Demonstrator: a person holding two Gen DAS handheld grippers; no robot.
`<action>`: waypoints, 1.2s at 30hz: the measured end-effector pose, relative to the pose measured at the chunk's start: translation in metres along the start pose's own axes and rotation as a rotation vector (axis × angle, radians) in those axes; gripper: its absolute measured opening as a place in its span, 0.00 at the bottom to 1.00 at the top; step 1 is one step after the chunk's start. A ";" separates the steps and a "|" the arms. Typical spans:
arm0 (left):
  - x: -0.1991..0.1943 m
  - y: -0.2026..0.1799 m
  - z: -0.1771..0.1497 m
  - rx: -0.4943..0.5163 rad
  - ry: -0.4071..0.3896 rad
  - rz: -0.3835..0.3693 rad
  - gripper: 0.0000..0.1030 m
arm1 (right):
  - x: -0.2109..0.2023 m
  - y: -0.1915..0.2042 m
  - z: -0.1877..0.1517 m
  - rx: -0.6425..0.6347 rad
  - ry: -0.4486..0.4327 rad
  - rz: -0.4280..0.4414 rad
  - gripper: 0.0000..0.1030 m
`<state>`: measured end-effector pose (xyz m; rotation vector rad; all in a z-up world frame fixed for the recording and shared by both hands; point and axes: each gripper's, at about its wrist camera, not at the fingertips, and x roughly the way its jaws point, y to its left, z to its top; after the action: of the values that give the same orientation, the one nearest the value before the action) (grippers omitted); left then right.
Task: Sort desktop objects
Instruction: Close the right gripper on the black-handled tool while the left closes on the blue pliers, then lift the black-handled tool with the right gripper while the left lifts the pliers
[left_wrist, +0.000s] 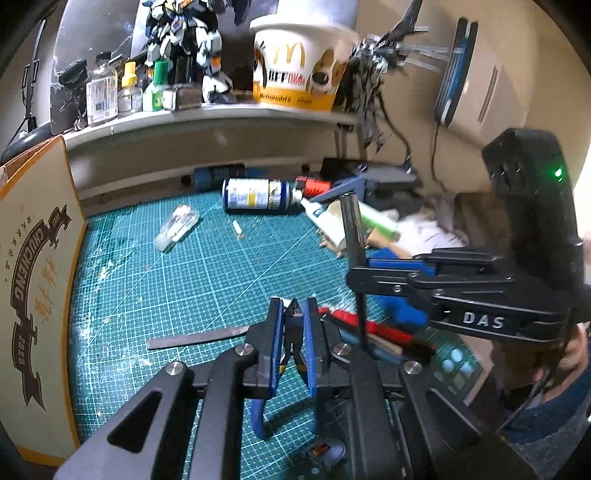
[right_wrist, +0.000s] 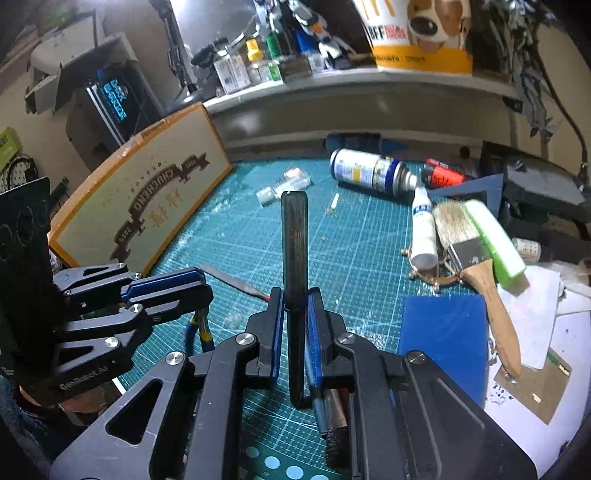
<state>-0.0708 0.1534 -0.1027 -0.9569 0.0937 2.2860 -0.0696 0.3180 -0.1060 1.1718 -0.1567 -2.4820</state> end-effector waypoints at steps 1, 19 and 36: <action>-0.002 -0.001 0.000 0.007 -0.007 -0.002 0.10 | -0.002 0.002 0.001 -0.004 -0.008 0.004 0.12; -0.023 -0.010 -0.016 0.085 -0.014 -0.032 0.13 | 0.000 0.024 -0.002 -0.071 -0.003 0.158 0.11; -0.017 -0.006 -0.040 0.059 -0.036 -0.002 0.32 | 0.009 0.036 -0.005 -0.073 0.027 0.263 0.11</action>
<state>-0.0336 0.1369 -0.1198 -0.8850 0.1438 2.2852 -0.0596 0.2815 -0.1061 1.0790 -0.1972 -2.2233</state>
